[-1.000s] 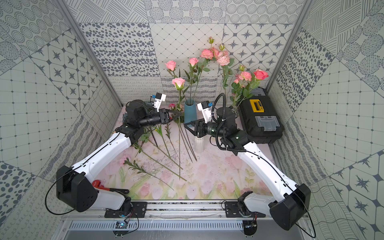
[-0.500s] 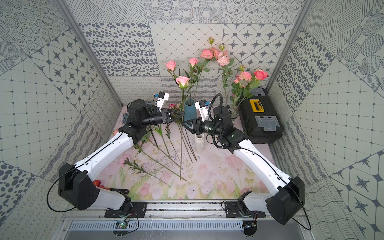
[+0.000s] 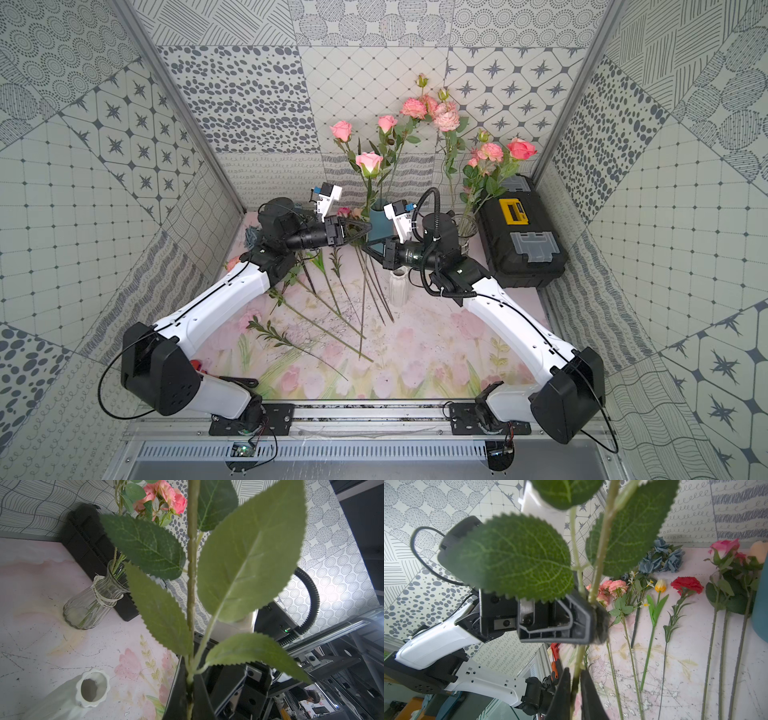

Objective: Place the pink flowers into the vase
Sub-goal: Pick up the flower at the center of the board.

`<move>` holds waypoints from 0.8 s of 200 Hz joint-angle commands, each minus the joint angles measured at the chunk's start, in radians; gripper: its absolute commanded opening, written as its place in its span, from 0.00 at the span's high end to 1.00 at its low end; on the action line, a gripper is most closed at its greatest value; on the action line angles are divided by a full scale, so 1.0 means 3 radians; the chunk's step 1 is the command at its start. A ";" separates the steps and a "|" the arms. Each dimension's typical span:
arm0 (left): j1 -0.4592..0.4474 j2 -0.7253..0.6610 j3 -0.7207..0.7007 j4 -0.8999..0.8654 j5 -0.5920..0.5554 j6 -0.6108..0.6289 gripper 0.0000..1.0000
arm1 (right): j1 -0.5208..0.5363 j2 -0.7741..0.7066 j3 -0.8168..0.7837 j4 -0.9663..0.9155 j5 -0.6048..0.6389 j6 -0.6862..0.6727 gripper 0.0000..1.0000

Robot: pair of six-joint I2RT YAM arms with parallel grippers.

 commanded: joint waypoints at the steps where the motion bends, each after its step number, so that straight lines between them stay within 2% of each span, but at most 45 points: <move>1: -0.0036 0.0011 0.0090 0.0144 0.0118 0.0070 1.00 | 0.0005 0.0038 -0.0045 0.0139 0.0003 0.0039 0.95; 17: -0.0035 0.0013 0.0100 0.0113 0.0102 0.0086 1.00 | 0.0007 0.0041 -0.0048 0.0142 0.0016 0.0048 1.00; 50: -0.0041 0.0009 0.0136 -0.0048 0.0066 0.0171 0.98 | 0.0006 0.0013 -0.0058 0.0122 0.0110 0.0043 1.00; 57: -0.0041 0.0009 0.0142 -0.0086 0.0052 0.0196 0.92 | 0.0007 0.0004 -0.0054 0.0103 0.0137 0.0030 1.00; 66: -0.0041 -0.0001 0.0144 -0.0142 0.0023 0.0233 0.74 | 0.0005 -0.0008 -0.0047 0.0070 0.0172 0.0009 1.00; 74: -0.0040 -0.0023 0.0139 -0.0184 -0.0021 0.0280 0.64 | 0.0008 -0.0023 -0.0038 0.0042 0.0198 -0.0008 1.00; 87: -0.0041 -0.0071 0.0111 -0.0249 -0.0116 0.0343 0.52 | 0.0006 -0.0047 -0.0020 -0.0029 0.0285 -0.0053 1.00; 100: -0.0040 -0.0108 0.0118 -0.0367 -0.0182 0.0421 0.45 | 0.0004 -0.0088 0.0005 -0.0129 0.0419 -0.0131 1.00; 127: -0.0041 -0.0199 0.0137 -0.0777 -0.0397 0.0619 0.41 | 0.0006 -0.0215 0.0063 -0.0377 0.0853 -0.0338 1.00; 160: -0.0041 -0.0262 0.0312 -0.1762 -0.0997 0.1076 0.40 | 0.0004 -0.0373 0.0172 -0.0692 0.1459 -0.0686 1.00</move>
